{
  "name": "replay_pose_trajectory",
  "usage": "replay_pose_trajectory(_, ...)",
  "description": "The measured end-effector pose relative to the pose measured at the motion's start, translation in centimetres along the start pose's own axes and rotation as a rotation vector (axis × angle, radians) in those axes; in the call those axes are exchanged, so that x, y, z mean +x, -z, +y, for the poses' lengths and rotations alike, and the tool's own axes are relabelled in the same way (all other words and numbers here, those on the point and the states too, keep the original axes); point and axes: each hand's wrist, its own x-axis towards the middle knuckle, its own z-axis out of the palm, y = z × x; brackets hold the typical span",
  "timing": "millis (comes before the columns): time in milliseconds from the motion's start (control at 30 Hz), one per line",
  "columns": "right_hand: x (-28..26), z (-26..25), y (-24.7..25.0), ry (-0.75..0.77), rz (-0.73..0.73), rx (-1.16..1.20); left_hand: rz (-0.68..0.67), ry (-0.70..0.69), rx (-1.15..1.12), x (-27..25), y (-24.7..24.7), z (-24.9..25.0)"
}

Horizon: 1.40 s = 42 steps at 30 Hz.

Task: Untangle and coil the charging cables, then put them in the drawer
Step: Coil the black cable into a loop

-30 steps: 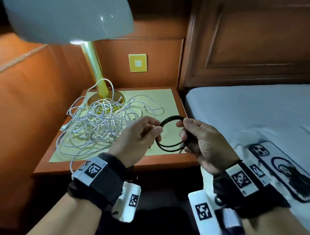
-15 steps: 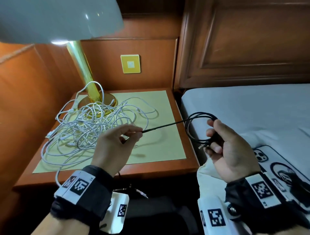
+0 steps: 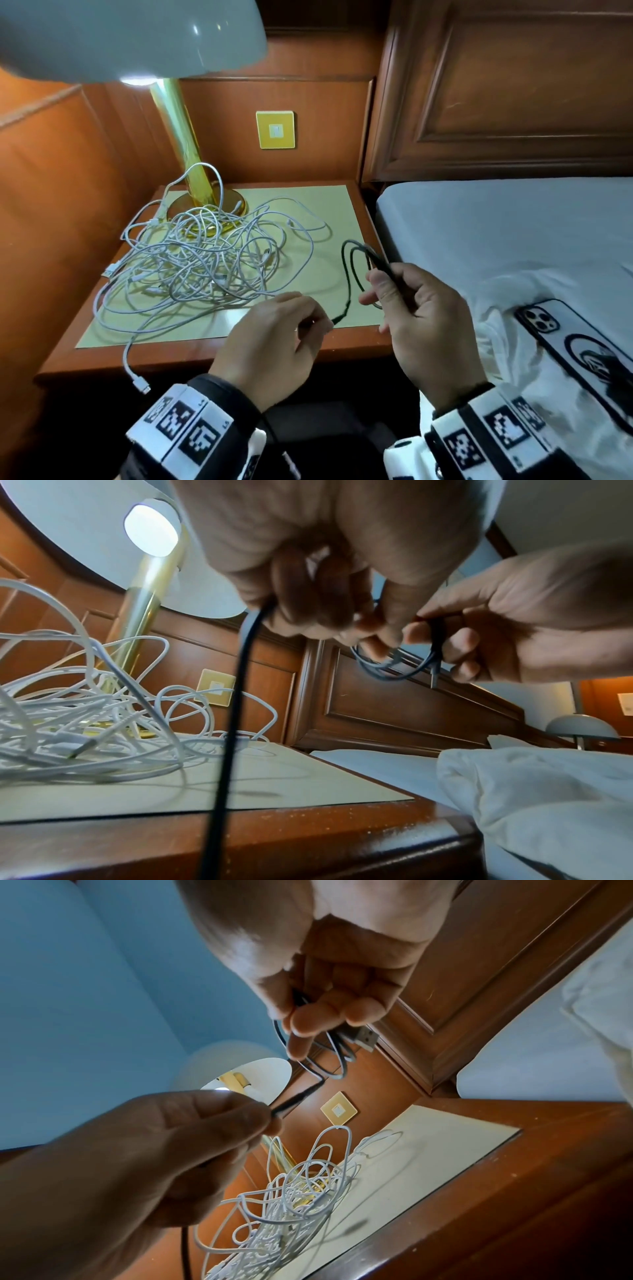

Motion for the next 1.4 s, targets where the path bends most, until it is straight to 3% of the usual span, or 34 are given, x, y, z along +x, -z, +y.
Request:
replay_pose_trajectory(100,0.0,0.3,0.1,0.012,-0.094,-0.019,-0.116,-0.069,-0.144,-0.1,0.5,0.6)
replay_pose_trajectory(167,0.1,0.4,0.2,-0.014,-0.197,-0.026,-0.120,-0.090,-0.224,-0.2,0.8,1.0)
replay_pose_trajectory(267,0.3,0.8,0.1,-0.113,-0.321,-0.010,-0.032,-0.080,-0.298,-0.2,1.0,1.0)
replay_pose_trajectory(467,0.8,1.9,-0.3,-0.287,-0.319,0.084,0.183,0.018,-0.220,0.4,0.4,-1.0)
replay_pose_trajectory(633,0.9,0.8,0.3,-0.483,-0.401,0.438,0.244,0.179,-0.394,0.2,-0.1,-1.1)
replay_pose_trajectory(833,0.7,0.2,-0.4,-0.449,-0.384,0.548,0.163,0.276,-0.645,0.8,-1.2,0.2)
replay_pose_trajectory(967,0.8,0.9,-0.3,-0.321,-0.368,0.349,0.114,0.322,-0.830,1.0,-1.1,0.8)
replay_pose_trajectory(1133,0.8,1.1,-0.3,-0.339,-0.356,0.267,0.050,0.387,-0.981,1.2,-0.9,1.3)
replay_pose_trajectory(1267,0.6,0.7,-0.5,-0.399,-0.432,0.385,0.021,0.378,-0.871,1.3,-1.6,1.0)
replay_pose_trajectory(1400,0.4,0.7,-0.8,-0.357,-0.512,0.325,0.057,0.302,-0.686,1.4,-2.2,0.8)
